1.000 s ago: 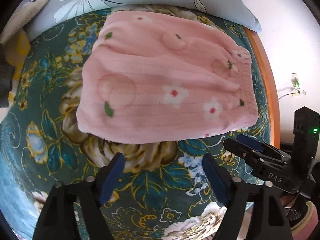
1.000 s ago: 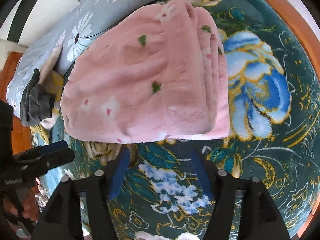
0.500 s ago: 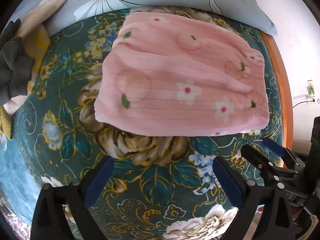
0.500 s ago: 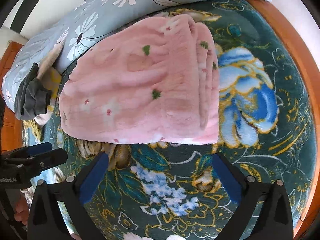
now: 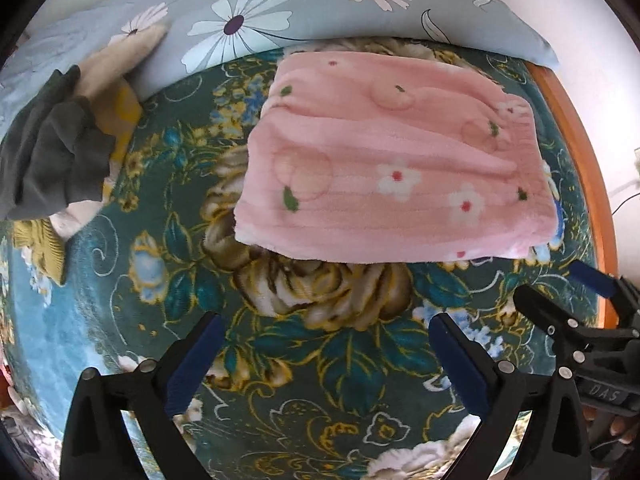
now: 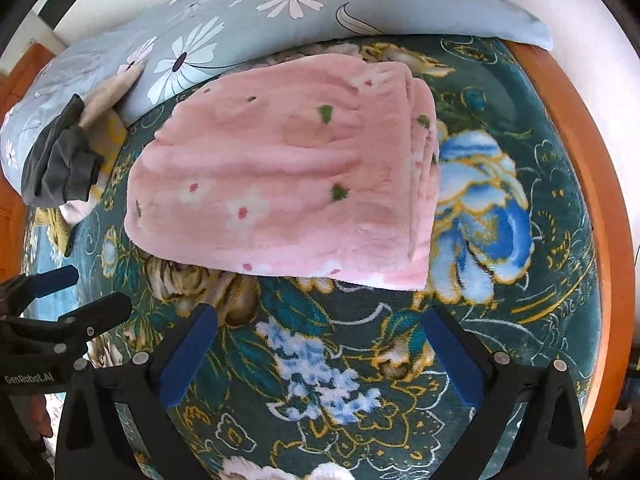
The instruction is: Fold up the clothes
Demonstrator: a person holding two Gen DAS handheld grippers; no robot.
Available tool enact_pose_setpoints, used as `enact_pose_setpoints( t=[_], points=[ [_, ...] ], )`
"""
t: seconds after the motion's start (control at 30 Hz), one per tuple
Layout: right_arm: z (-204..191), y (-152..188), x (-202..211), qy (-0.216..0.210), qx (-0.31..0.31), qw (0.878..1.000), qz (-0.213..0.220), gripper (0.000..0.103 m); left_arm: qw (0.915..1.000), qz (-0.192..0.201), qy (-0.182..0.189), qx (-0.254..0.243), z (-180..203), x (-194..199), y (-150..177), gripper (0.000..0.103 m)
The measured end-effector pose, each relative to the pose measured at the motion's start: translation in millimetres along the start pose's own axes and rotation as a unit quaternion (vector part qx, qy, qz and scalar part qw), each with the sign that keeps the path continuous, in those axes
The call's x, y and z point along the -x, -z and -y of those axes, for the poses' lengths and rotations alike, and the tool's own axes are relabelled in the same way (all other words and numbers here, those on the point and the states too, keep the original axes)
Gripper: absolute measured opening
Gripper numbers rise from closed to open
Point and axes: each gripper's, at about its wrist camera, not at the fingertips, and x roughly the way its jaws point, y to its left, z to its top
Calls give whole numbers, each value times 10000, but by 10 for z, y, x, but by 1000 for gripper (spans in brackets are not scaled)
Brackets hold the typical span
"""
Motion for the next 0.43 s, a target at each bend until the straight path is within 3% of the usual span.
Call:
enact_pose_setpoints(
  t=[0.3,0.43],
  points=[
    [-49,8,114,113,14,9999,-10,103,9996,-243,-117,116,-36,34,40,103],
    [-61,20,159,189,30,9998,-46,103,9994,48,-330,72,-32,163,68,103]
  ],
)
